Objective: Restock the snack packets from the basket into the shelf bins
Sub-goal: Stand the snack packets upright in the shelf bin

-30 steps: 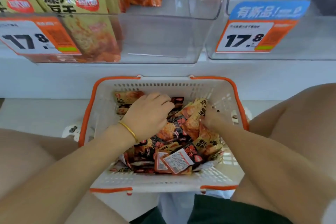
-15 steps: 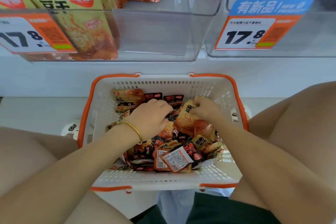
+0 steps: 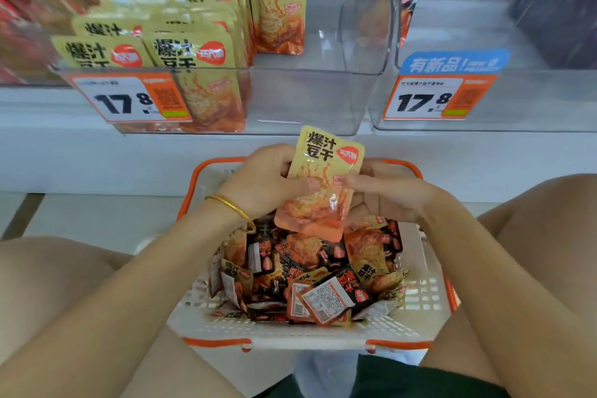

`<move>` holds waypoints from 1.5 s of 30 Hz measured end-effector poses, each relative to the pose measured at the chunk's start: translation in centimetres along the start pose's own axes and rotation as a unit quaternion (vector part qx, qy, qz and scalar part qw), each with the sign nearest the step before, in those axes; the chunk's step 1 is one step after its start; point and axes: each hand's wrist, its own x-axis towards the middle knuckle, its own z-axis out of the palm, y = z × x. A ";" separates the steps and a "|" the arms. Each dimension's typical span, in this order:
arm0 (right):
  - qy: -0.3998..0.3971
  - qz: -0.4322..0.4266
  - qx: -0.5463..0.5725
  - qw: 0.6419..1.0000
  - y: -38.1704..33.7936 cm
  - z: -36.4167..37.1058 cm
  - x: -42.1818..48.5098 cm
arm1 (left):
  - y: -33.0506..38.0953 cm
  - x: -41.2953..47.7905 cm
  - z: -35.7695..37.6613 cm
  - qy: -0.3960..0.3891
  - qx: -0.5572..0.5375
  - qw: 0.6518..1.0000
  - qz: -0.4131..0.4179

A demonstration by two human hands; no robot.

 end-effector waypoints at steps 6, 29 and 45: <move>0.003 -0.090 -0.057 0.994 -4.8 4.6 -2.3 | 6.0 -3.0 -3.2 0.006 -0.069 0.995 0.070; 0.463 -0.007 -0.455 0.760 -17.9 -0.9 17.1 | 2.1 3.2 -6.4 0.398 0.493 0.749 0.194; 0.354 0.040 -0.409 0.840 -19.1 1.1 16.7 | 1.9 3.2 -6.5 0.408 0.478 0.750 0.208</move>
